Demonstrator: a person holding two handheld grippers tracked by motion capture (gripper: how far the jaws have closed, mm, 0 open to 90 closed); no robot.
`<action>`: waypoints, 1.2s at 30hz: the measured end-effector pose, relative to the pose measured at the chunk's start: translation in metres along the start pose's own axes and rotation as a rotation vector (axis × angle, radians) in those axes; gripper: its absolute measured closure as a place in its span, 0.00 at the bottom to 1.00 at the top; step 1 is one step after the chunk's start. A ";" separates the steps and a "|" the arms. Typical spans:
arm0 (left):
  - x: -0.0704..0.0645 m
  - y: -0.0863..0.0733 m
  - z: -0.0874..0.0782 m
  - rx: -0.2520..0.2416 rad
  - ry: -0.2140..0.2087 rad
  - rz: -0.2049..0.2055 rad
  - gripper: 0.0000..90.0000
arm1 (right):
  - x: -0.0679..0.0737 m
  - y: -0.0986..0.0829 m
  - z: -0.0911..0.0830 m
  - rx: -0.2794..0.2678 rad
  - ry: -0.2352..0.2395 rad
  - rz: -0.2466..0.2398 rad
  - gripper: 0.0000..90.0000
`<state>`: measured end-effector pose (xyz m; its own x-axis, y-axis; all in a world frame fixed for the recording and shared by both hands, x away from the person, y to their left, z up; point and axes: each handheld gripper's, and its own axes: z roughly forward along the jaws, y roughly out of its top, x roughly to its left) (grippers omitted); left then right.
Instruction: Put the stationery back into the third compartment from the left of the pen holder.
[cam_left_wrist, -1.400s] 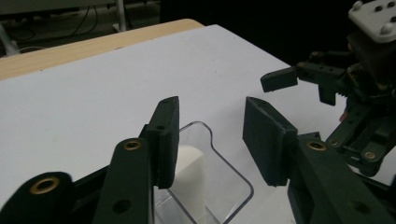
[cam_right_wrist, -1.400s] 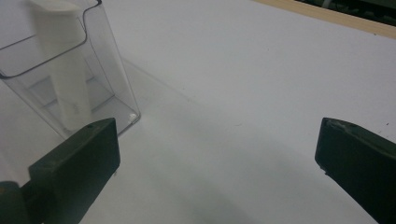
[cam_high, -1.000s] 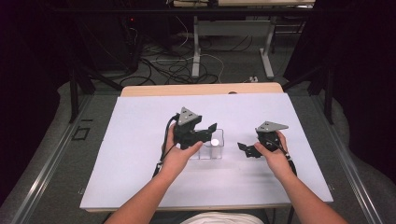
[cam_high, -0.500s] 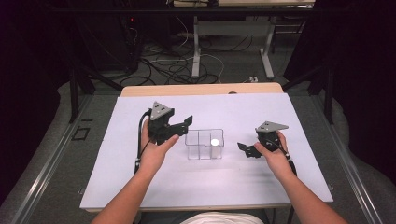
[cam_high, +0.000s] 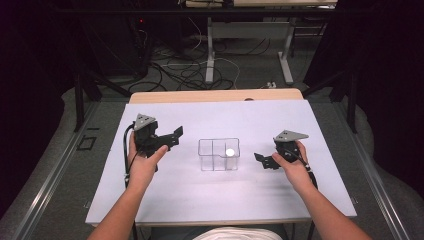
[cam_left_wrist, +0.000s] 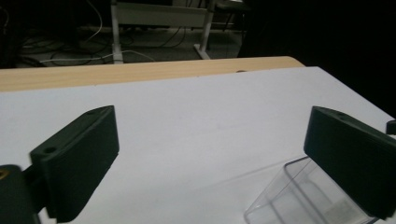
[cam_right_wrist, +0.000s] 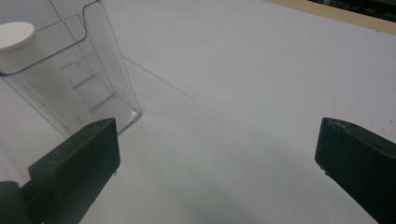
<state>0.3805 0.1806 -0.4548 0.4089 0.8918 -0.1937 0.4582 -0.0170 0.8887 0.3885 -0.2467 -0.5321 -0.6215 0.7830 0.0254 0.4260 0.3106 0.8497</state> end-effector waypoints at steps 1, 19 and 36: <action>0.004 -0.002 -0.001 0.004 0.006 0.000 0.00 | 0.000 0.000 0.000 0.000 0.000 0.001 0.00; 0.053 -0.039 -0.015 0.036 0.067 -0.011 0.00 | 0.000 0.000 0.000 0.002 -0.005 0.001 0.00; 0.067 -0.062 -0.015 0.082 0.086 -0.003 0.00 | 0.000 -0.002 0.001 0.010 -0.004 0.002 0.00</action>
<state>0.3675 0.2477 -0.5171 0.3396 0.9275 -0.1564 0.5236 -0.0483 0.8506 0.3883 -0.2472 -0.5342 -0.6178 0.7860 0.0252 0.4339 0.3139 0.8445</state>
